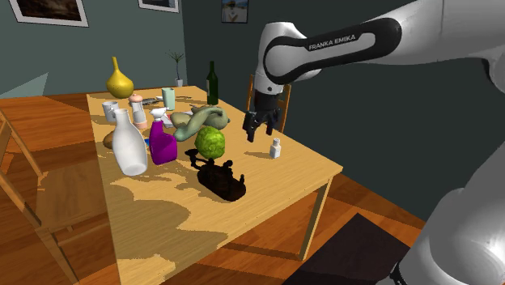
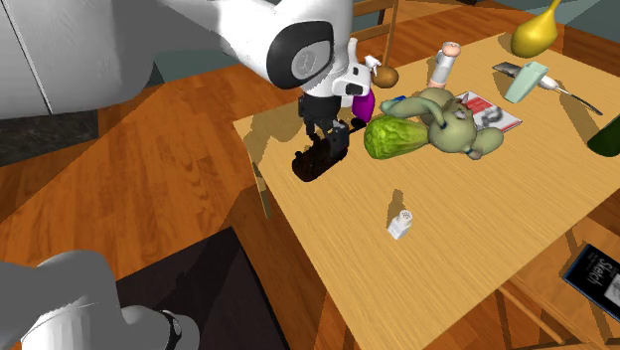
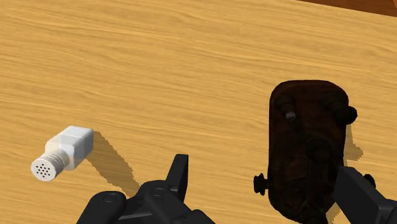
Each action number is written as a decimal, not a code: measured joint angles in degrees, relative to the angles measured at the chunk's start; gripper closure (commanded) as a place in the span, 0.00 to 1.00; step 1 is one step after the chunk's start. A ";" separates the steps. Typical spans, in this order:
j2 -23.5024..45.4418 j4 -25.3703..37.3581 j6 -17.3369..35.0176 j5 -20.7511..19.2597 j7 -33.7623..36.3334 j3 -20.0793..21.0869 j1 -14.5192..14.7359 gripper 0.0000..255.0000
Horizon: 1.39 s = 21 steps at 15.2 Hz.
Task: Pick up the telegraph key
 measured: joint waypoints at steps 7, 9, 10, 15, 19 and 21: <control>15.73 12.57 1.66 -3.04 4.65 2.30 2.59 0.00; 19.80 16.41 1.43 -3.91 5.67 2.60 3.46 0.00; 22.03 18.49 1.35 -4.37 6.09 2.69 3.90 0.00; 33.39 31.15 -1.05 -6.51 8.06 2.83 6.62 0.00; 35.49 31.44 0.62 -6.90 8.34 2.72 6.99 0.00; 36.04 30.67 1.94 -7.04 8.48 2.67 7.08 0.00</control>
